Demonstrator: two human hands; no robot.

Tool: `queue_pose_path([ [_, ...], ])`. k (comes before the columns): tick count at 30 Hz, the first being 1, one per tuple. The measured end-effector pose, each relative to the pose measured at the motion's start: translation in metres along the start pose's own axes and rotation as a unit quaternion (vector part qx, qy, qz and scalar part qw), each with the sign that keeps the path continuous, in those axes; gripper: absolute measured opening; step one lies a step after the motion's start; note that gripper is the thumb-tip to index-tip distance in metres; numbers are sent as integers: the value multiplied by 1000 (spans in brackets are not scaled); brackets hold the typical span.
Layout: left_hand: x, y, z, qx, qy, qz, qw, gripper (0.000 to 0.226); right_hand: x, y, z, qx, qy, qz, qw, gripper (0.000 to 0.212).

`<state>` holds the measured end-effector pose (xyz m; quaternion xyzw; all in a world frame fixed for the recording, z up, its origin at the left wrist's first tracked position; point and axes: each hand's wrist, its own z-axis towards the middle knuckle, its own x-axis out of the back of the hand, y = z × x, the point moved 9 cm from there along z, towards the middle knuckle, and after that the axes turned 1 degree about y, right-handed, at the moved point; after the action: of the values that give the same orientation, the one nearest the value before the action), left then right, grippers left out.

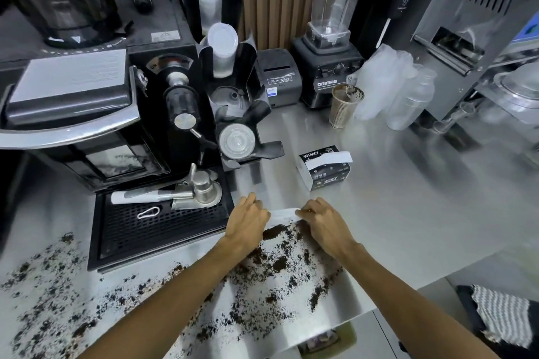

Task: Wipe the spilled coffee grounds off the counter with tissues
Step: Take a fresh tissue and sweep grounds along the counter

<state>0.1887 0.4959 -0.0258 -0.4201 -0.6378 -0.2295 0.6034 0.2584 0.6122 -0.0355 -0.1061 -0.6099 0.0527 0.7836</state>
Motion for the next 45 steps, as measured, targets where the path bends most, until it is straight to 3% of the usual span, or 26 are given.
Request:
queue_pose_path([
  [3, -3, 7, -14, -19, -6, -27, 999, 42, 5, -10, -16, 7, -2, 35, 999, 22],
  [7, 11, 3, -10, -13, 25, -103, 994, 53, 13, 10, -15, -32, 14, 62, 997, 36],
  [13, 28, 22, 34, -62, 47, -114, 990, 46, 17, 51, -3, -90, -13, 15, 996, 39],
  [16, 26, 32, 44, -86, 43, -114, 989, 31, 14, 56, -12, -118, -22, 8, 993, 34],
  [26, 4, 36, 17, -231, 12, -159, 960, 20, 12, -2, -68, -141, -5, 53, 989, 21],
  [30, 7, 22, 20, -209, 4, -203, 957, 25, 16, 5, -62, -185, 10, 72, 980, 32],
  [36, 18, 11, 29, -148, 22, -228, 962, 17, -2, 28, -27, -230, 10, 28, 973, 26],
  [45, 0, 19, 1, -203, -15, -207, 957, 17, 1, 4, -57, -154, -5, 22, 988, 39],
])
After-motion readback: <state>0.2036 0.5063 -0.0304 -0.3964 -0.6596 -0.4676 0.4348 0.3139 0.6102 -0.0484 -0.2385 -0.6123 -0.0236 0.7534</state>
